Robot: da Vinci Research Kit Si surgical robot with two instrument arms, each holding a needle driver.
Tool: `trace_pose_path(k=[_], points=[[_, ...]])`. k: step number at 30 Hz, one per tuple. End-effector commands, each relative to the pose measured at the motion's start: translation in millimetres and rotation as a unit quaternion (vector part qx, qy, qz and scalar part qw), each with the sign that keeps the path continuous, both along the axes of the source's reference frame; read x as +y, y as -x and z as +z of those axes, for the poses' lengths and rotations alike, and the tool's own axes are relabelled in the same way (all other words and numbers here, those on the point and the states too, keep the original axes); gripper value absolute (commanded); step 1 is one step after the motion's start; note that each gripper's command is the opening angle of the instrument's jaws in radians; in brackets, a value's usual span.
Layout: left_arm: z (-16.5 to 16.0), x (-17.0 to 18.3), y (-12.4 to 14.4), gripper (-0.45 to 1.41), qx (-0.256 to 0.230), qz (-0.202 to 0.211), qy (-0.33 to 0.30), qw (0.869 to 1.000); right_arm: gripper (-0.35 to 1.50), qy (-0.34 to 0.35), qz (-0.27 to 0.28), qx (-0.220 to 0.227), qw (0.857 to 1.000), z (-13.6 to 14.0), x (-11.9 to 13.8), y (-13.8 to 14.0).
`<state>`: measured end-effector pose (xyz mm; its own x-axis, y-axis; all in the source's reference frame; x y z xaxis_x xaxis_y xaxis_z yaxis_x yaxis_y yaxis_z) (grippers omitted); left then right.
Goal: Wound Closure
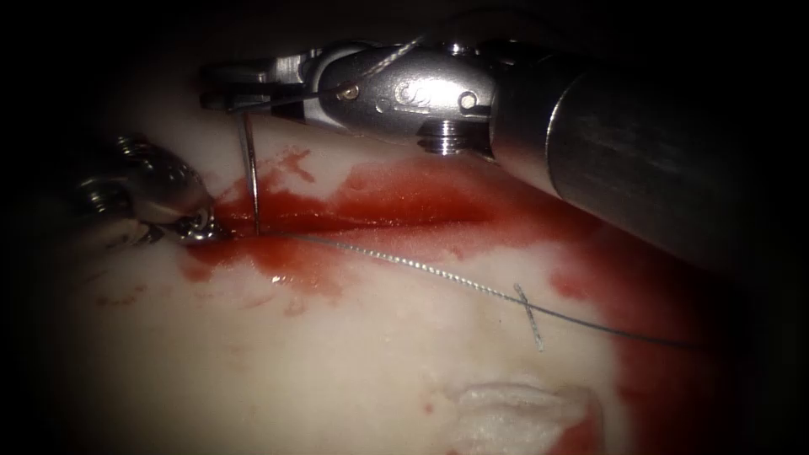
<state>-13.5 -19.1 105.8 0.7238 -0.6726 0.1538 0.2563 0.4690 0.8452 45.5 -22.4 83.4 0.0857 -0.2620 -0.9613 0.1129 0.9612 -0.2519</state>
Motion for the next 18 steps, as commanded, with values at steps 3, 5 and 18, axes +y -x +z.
trace_pose_path(k=[3, 5, 18], points=[[-0.3, 1.3, 0.6, -0.45, -0.002, -0.001, 0.003, 1.000, -0.35, -0.007, -0.005, 0.006, 1.000, -0.4, 0.9, -0.9], [-0.3, 1.3, 0.6, -0.45, -0.002, -0.001, 0.003, 1.000, -0.35, -0.010, -0.008, 0.007, 1.000, -0.4, 0.8, -1.0], [-0.4, 1.1, 0.5, -0.45, -0.002, -0.001, 0.003, 1.000, -0.35, -0.015, -0.029, 0.008, 0.999, 0.4, 0.3, -0.9]])
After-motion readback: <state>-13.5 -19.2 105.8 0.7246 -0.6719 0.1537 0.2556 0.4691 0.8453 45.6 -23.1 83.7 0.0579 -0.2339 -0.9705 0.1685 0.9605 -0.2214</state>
